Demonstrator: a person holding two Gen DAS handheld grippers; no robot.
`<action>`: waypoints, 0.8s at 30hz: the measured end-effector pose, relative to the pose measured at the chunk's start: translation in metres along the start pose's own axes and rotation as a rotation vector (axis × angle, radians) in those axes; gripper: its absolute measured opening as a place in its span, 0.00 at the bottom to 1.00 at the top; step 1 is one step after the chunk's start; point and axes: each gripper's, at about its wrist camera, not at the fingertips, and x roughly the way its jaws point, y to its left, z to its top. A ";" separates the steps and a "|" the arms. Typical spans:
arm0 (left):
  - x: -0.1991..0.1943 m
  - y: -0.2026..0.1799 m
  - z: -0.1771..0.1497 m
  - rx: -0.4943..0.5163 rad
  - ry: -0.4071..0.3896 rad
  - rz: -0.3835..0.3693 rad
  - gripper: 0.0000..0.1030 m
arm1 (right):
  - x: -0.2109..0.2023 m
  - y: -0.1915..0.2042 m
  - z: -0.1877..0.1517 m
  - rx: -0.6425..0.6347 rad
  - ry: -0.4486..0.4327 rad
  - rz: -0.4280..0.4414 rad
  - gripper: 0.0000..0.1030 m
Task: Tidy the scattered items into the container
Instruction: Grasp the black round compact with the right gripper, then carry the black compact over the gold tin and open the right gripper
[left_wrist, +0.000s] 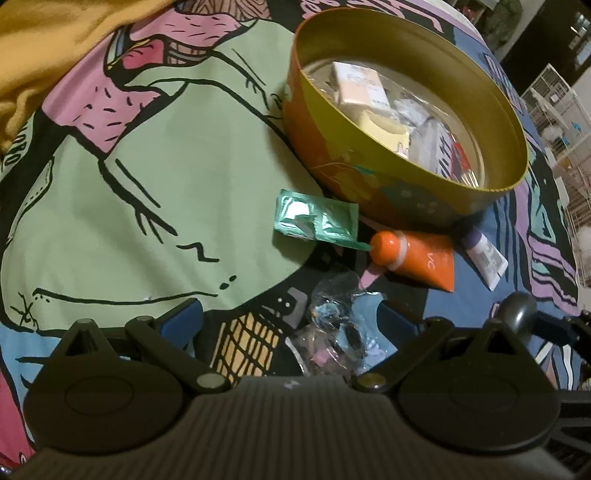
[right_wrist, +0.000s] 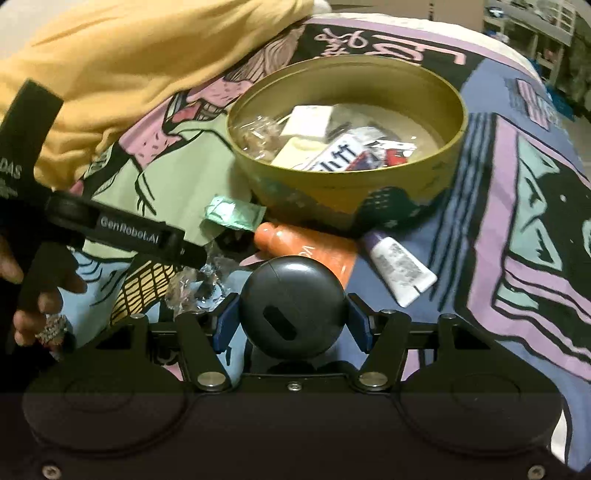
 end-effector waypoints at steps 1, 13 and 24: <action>0.000 -0.001 0.000 0.005 0.000 -0.007 1.00 | -0.003 -0.002 -0.001 0.009 -0.006 -0.003 0.57; -0.003 -0.012 -0.004 0.050 0.003 -0.099 1.00 | -0.040 -0.020 -0.012 0.069 -0.044 -0.049 0.57; -0.001 -0.017 -0.003 0.074 0.005 -0.115 1.00 | -0.066 -0.023 -0.007 0.059 -0.052 -0.056 0.57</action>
